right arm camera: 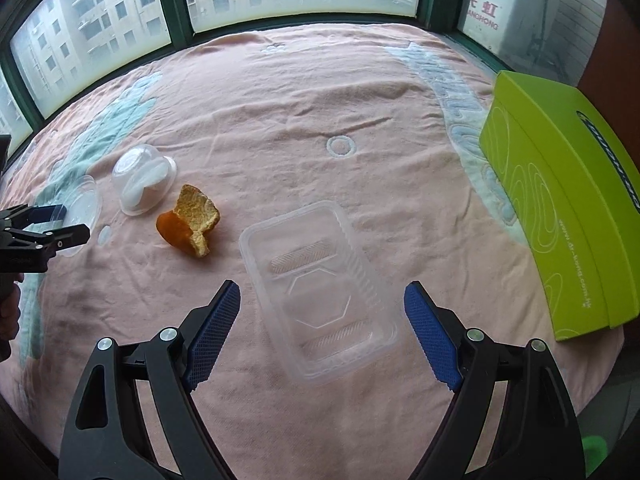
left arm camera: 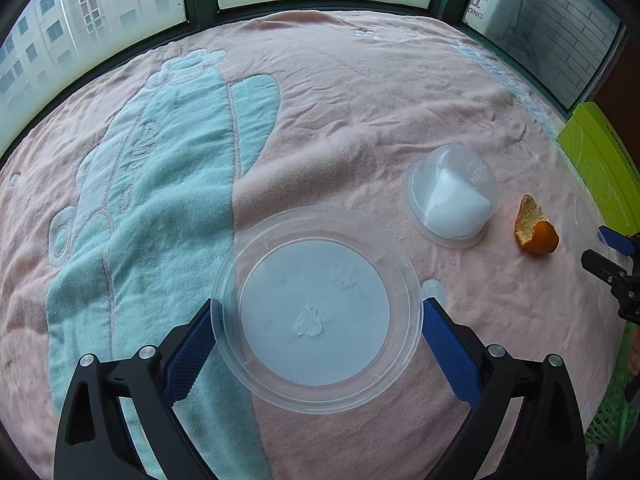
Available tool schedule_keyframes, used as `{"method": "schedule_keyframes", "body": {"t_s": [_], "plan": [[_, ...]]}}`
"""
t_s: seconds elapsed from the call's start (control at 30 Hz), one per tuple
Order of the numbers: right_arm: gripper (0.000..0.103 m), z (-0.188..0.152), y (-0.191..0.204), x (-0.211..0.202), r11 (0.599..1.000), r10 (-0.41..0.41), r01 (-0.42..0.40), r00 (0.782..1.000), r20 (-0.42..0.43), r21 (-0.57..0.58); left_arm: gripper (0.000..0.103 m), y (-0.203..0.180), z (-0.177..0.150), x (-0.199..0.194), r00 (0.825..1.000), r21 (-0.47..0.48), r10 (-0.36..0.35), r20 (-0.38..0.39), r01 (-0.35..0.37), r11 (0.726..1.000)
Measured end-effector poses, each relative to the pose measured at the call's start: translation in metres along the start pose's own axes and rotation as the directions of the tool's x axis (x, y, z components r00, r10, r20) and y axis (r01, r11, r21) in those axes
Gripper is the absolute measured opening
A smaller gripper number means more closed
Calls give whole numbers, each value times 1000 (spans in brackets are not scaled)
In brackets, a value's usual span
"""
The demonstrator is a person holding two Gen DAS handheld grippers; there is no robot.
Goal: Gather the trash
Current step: 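Grasp the clear round lid with the left tool while the right tool grasps the clear rectangular tray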
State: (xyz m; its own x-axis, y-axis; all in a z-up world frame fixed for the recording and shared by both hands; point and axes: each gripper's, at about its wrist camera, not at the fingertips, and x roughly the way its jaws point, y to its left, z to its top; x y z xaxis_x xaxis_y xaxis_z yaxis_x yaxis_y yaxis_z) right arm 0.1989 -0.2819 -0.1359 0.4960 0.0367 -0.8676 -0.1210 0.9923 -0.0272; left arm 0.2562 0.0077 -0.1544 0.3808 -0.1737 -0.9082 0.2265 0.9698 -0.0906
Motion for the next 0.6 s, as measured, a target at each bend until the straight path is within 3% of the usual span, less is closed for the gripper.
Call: {"method": "schedule_keyframes", "body": {"t_s": [0.13,0.27,0.6], "plan": [[83,2,-1,11,1000,-4,4,1000,-23,-12,95,-1,1,1,1000,11,4,-1,-4,1000],[71,3,-2,15,1000,-2,2,1000,-30,5,95,1,3,2,1000,17,-5,2,5,1000],[63,-4,-1,-1,998,-1,2,1000,-14,55,90,0,0,-1,1000,24,1,16,-2,1000]]}}
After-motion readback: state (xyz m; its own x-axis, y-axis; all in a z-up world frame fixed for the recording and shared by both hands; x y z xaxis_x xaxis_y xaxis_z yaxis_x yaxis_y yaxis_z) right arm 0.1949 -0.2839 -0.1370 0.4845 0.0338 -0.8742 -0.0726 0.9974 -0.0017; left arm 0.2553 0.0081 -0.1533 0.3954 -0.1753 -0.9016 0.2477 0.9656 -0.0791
